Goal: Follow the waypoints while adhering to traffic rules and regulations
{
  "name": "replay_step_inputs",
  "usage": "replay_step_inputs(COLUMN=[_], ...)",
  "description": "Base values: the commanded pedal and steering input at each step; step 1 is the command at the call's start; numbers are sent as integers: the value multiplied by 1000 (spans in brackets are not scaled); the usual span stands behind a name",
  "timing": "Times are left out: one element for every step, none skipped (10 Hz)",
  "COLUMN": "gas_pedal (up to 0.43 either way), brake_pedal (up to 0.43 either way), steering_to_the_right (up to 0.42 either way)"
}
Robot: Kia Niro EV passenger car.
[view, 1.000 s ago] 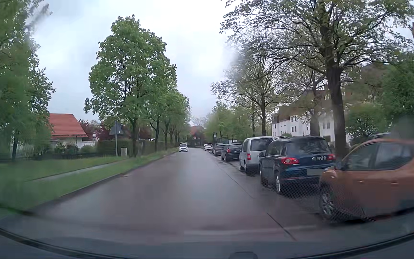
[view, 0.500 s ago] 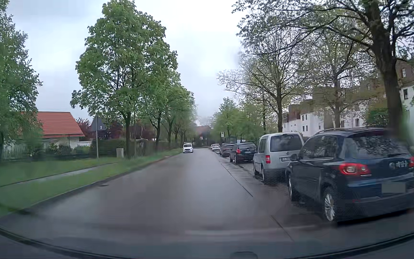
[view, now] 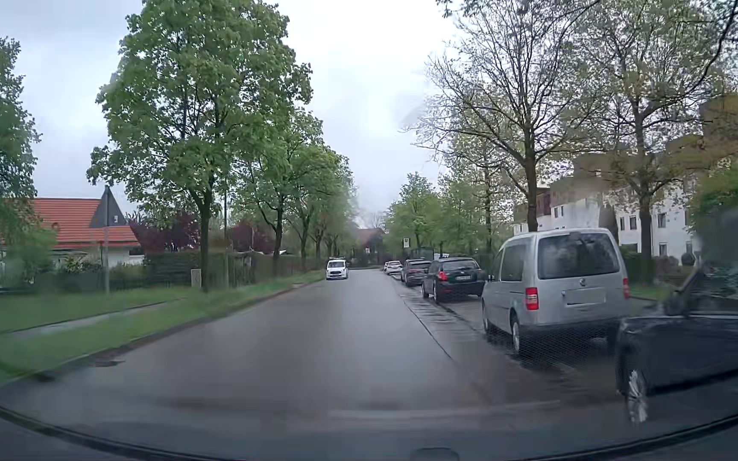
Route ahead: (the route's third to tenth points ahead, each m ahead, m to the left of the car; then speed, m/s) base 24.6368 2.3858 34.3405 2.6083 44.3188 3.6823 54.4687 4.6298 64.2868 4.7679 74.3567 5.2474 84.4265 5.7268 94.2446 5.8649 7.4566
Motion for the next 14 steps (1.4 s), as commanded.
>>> replay_step_inputs(gas_pedal=[98, 98, 98, 98, 98, 98, 98, 110, 118, 130, 130, 130, 138, 138], brake_pedal=[0, 0, 0, 0, 0, 0, 0, 0, 0, 0, 0, 0, 0, 0], steering_to_the_right=[-17, -16, -15, -14, -12, -11, -11, -11, -11, -11, -11, -11, -11, -11])
